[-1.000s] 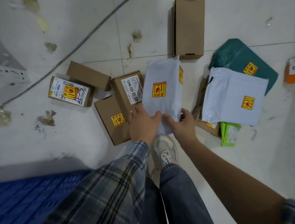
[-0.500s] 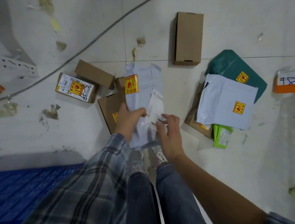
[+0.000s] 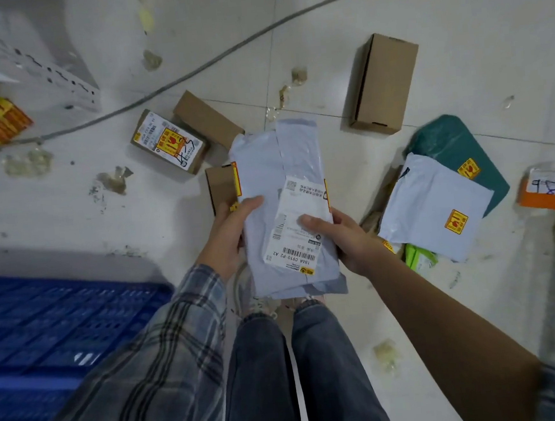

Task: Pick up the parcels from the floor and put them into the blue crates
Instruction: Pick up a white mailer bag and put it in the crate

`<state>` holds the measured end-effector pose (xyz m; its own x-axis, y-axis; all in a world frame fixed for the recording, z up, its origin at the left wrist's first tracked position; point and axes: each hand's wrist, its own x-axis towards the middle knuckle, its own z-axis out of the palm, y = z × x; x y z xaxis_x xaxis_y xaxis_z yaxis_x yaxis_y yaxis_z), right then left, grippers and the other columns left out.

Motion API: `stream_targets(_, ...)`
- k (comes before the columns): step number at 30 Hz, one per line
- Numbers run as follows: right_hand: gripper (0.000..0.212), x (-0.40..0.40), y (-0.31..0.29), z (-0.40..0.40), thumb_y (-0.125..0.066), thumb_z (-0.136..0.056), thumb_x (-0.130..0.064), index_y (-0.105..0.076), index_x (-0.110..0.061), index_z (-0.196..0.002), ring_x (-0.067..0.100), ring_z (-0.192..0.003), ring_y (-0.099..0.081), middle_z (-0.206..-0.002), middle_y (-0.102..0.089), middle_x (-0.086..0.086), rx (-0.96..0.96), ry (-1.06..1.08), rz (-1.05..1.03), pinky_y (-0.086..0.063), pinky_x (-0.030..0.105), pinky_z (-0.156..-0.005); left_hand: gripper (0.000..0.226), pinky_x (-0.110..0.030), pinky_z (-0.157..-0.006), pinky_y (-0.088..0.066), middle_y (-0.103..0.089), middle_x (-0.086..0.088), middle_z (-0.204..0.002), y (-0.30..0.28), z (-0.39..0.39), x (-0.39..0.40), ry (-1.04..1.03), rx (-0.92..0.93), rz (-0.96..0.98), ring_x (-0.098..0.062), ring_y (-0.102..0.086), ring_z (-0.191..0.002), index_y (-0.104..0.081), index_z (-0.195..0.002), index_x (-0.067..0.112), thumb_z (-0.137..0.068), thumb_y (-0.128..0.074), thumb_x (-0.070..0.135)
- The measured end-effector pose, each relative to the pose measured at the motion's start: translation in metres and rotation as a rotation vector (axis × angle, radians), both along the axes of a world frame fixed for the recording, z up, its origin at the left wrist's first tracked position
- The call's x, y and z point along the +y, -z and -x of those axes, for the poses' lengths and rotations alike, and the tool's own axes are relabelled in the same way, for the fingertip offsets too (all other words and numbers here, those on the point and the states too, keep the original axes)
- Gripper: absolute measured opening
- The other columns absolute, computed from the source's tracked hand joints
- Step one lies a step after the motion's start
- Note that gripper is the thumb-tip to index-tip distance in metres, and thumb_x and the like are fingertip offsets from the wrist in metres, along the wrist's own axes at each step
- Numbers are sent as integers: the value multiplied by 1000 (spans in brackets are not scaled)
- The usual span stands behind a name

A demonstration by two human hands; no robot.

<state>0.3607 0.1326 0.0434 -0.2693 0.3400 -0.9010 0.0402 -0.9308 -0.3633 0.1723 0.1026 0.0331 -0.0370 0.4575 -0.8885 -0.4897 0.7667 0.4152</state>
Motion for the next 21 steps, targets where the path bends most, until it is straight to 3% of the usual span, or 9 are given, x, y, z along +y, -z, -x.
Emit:
stream_targets(5, 42, 3, -13, 14, -72, -78, -21, -60, -9, -116, 31, -99, -69, -110, -71, 12, -30, -182, -45, -57, 39, -81, 38, -30, -72, -56, -73, 3, -104, -14, 28, 7, 27, 111, -11, -18, -69, -97, -63, -114, 20, -80, -72, 35)
stream_targets(7, 42, 2, -17, 24, -72, -81, -24, -56, -16, -119, 23, -96, -68, -108, -70, 4, -197, -124, -172, -56, 29, -76, 30, -27, -64, -56, -73, 7, -98, -19, 32, 6, -73, 155, -25, -15, -70, -91, -64, -109, 22, -81, -72, 31)
stream_targets(9, 58, -1, -16, 29, -71, -81, -31, -45, -24, -133, 16, -105, -61, -120, -61, 0, -388, 26, -233, -50, 24, -80, 26, -27, -66, -58, -73, 8, -100, -21, 35, 2, -268, 166, -60, -11, -70, -90, -63, -109, 24, -83, -70, 24)
stream_targets(11, 74, -6, -14, 30, -68, -82, -38, -30, -26, -144, 18, -117, -51, -135, -49, 2, -427, 176, -150, -45, 36, -97, 36, -32, -79, -58, -70, 3, -114, -25, 35, -5, -465, 128, -94, -13, -68, -101, -59, -120, 22, -86, -68, 23)
stream_targets(13, 78, -12, -18, 33, -67, -80, -43, -28, -26, -145, 20, -118, -51, -135, -50, -1, -310, 213, -5, -44, 45, -101, 46, -37, -88, -56, -67, 0, -122, -28, 29, -14, -605, 71, -97, -17, -65, -109, -54, -131, 20, -87, -66, 25)
stream_targets(15, 68, -17, -22, 39, -67, -76, -43, -41, -25, -137, 22, -118, -56, -133, -55, -2, -124, 167, 80, -51, 46, -91, 47, -37, -88, -56, -67, 0, -121, -33, 20, -23, -686, 44, -73, -18, -65, -109, -52, -133, 19, -88, -64, 26)
stream_targets(17, 42, -19, -29, 46, -62, -84, -31, -51, -24, -124, 22, -111, -59, -123, -61, -1, -15, 170, 68, -57, 41, -79, 48, -37, -88, -56, -68, -2, -120, -38, 14, -32, -734, 19, -72, -20, -65, -110, -52, -133, 17, -88, -64, 26)
stream_targets(19, 26, -20, -36, 47, -60, -89, -19, -56, -24, -114, 18, -98, -63, -111, -65, 0, -32, 158, 33, -59, 32, -67, 54, -40, -90, -54, -66, -3, -123, -42, 14, -45, -780, 9, -82, -22, -64, -112, -53, -132, 18, -83, -71, 27)
stream_targets(21, 28, -17, -44, 44, -61, -88, -16, -55, -21, -114, 14, -91, -64, -107, -66, -1, -63, 101, 2, -58, 26, -61, 70, -41, -92, -53, -60, -5, -132, -49, 22, -56, -794, 121, -4, -22, -61, -116, -47, -136, 19, -74, -79, 28)
